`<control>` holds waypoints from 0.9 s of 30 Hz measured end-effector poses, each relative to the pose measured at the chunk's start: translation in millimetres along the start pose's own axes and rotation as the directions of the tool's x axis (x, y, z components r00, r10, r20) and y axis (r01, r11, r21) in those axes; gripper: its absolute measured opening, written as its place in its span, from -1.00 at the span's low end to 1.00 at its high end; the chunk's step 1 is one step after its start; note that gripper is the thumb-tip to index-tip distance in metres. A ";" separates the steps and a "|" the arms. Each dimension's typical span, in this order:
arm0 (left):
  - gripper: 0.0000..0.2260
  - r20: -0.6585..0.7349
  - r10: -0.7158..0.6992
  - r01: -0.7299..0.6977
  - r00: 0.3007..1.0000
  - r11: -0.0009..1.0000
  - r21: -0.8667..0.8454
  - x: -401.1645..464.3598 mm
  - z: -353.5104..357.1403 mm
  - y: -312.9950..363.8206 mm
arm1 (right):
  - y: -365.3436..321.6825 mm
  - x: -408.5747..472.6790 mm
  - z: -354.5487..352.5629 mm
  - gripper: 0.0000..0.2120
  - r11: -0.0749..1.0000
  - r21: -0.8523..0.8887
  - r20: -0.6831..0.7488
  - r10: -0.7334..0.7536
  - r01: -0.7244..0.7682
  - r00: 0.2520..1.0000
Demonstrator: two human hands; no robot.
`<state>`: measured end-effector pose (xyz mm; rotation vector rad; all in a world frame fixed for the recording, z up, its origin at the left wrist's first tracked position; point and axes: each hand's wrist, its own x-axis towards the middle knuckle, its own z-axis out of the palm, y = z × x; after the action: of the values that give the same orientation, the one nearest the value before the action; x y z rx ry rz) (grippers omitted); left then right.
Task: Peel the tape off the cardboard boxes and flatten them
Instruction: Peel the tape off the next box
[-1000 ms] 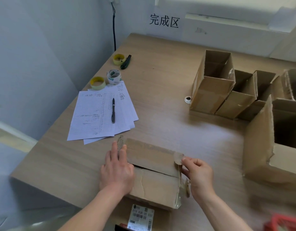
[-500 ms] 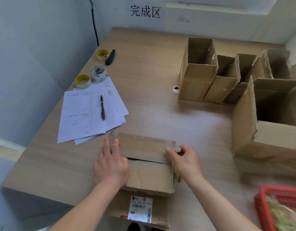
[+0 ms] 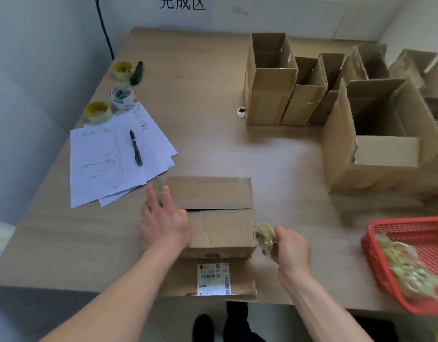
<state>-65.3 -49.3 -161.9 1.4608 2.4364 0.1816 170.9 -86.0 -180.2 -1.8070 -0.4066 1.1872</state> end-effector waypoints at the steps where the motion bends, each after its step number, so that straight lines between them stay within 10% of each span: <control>1: -0.50 0.003 0.004 -0.004 1.000 1.000 -0.001 -0.5 -1.0 -0.2 | 4.8 -3.6 -2.9 -0.75 0.999 0.029 0.000 0.030 -0.030 1.000; 5: -0.50 0.014 0.014 -0.014 1.000 1.000 -0.004 -1.4 -4.1 -0.6 | 15.3 -18.7 -13.6 -0.83 1.000 -0.001 0.023 0.006 -0.006 1.000; 7: -0.49 0.020 0.019 -0.019 1.000 1.000 -0.004 -1.8 -5.4 -0.2 | 16.8 -24.7 -20.0 -0.55 0.958 -0.247 0.036 -0.140 0.145 0.989; 11: -0.50 0.019 0.036 -0.036 0.999 0.999 0.006 -2.4 -5.8 -1.6 | 16.9 -44.3 -22.4 -0.48 0.417 -0.687 0.311 -0.572 0.596 0.759; 13: -0.50 0.015 0.045 -0.045 0.999 0.999 0.003 -2.6 -5.7 -2.4 | 19.4 -52.2 -21.5 -0.54 0.329 -0.710 0.336 -0.618 0.622 0.710; 16: -0.50 0.013 0.057 -0.057 0.998 0.998 0.002 -1.6 -4.9 -2.9 | 30.7 -65.4 -19.1 -0.61 0.432 -0.686 0.227 -0.638 0.586 0.736; 21: -0.51 0.014 0.056 -0.056 0.998 0.998 0.001 -2.2 -3.8 -2.8 | 45.4 -82.3 -0.8 -0.60 0.936 -0.244 0.013 -0.257 0.253 0.966; 27: -0.50 0.010 0.062 -0.062 0.998 0.998 0.003 -0.1 -4.0 -3.2 | 41.1 -90.3 12.2 -0.62 0.995 0.091 0.060 -0.039 0.033 0.997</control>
<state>-69.2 -50.8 -158.9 1.5365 2.3862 0.1824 108.8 -163.0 -165.5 -1.6823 -0.4127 1.2201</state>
